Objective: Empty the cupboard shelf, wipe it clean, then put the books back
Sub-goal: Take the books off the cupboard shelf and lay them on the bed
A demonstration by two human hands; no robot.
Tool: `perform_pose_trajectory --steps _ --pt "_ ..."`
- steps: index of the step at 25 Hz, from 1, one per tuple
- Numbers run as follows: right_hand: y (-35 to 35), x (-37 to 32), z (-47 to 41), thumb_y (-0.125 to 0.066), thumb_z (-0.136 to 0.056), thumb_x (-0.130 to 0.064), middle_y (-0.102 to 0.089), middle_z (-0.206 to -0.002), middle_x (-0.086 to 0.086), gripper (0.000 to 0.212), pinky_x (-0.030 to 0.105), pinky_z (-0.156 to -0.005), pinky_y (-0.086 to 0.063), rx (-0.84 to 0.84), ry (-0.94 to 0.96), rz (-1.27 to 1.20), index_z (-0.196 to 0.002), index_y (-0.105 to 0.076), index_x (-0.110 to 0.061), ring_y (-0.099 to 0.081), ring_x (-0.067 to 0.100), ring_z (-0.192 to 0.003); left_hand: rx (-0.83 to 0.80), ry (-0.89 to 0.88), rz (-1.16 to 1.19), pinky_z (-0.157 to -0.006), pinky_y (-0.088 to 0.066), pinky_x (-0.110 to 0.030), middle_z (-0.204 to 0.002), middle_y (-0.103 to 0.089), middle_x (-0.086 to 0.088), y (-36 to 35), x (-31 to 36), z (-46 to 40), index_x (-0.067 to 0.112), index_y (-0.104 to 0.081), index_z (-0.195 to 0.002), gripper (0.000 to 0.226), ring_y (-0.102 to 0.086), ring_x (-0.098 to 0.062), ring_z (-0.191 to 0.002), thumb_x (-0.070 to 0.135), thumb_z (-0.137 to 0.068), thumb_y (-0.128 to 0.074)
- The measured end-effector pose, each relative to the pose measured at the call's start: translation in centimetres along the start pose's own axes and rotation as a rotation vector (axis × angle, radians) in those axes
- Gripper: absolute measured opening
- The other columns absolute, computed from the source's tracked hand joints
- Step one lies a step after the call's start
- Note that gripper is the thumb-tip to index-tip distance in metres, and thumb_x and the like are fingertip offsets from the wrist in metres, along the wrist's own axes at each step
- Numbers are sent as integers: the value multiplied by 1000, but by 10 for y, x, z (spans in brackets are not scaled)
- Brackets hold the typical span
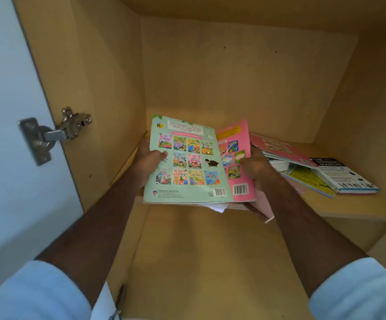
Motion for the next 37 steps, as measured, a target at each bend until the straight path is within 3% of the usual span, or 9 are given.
perform_pose_trajectory --steps 5,9,15,18,21,25,28,30,37 --pt "27 15 45 -56 -74 -21 -76 -102 2 39 54 -81 -61 111 146 -82 -110 -66 -34 -74 31 -88 75 -5 184 -76 -61 -50 -115 -70 -13 25 7 90 14 -49 -116 32 -72 -29 -95 -4 -91 -56" --pt "50 33 96 -60 -89 -12 -75 -107 7 28 56 -84 -60 70 222 -199 -99 -64 -38 -73 33 -94 144 -90 220 -85 -58 -55 -110 -73 -9 37 -13 177 21 -52 -104 33 -72 -31 -97 -8 -88 -57" --pt "49 50 164 -56 -100 -3 -74 -108 3 28 39 -70 -63 -187 365 -194 -111 -60 -28 -75 19 -84 239 -200 58 -69 -61 -45 -103 -74 -11 77 -61 301 26 -54 -110 39 -74 -29 -86 -9 -95 -55" --pt "25 69 194 -58 -99 -1 -74 -116 4 30 47 -83 -61 -315 435 -89 -117 -61 -25 -74 24 -99 347 -183 2 -71 -61 -43 -108 -72 -6 96 -85 351 29 -52 -116 39 -74 -26 -91 -5 -97 -55" --pt "0 88 236 -58 -97 4 -75 -107 -10 35 41 -89 -58 -441 494 -73 -115 -61 -27 -72 12 -98 400 -187 -99 -75 -60 -35 -107 -71 4 112 -103 400 29 -51 -119 42 -72 -16 -94 -5 -97 -54" --pt "-10 122 297 -55 -98 5 -75 -105 -13 32 28 -84 -58 -585 447 -138 -123 -57 -16 -70 7 -94 504 -173 -107 -72 -57 -27 -106 -70 3 138 -125 480 37 -53 -115 46 -70 -14 -89 -5 -96 -55" --pt "2 156 343 -56 -97 0 -77 -105 -11 31 26 -78 -60 -663 333 -199 -118 -59 -24 -72 7 -91 515 -137 -19 -84 -58 -53 -113 -70 -11 158 -153 550 32 -54 -114 38 -68 -39 -100 1 -93 -62" --pt "3 175 372 -56 -97 -2 -77 -106 -6 32 30 -76 -62 -736 253 -188 -115 -62 -27 -73 11 -89 563 -82 111 -86 -56 -59 -114 -70 -16 168 -177 593 24 -55 -112 34 -68 -39 -99 -1 -91 -64" --pt "-57 209 484 -52 -99 0 -78 -101 1 36 35 -66 -64 -1149 165 -36 -124 -59 -24 -76 19 -77 1005 70 343 -75 -61 -51 -114 -72 -18 189 -258 783 14 -51 -118 33 -73 -36 -93 -8 -93 -56"
Point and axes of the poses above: each hand's wrist, its own z-axis away from the middle knuckle, its own y-axis out of the back of the hand, x = y × z, the point moved 1 cm from there along -z, towards the middle knuckle
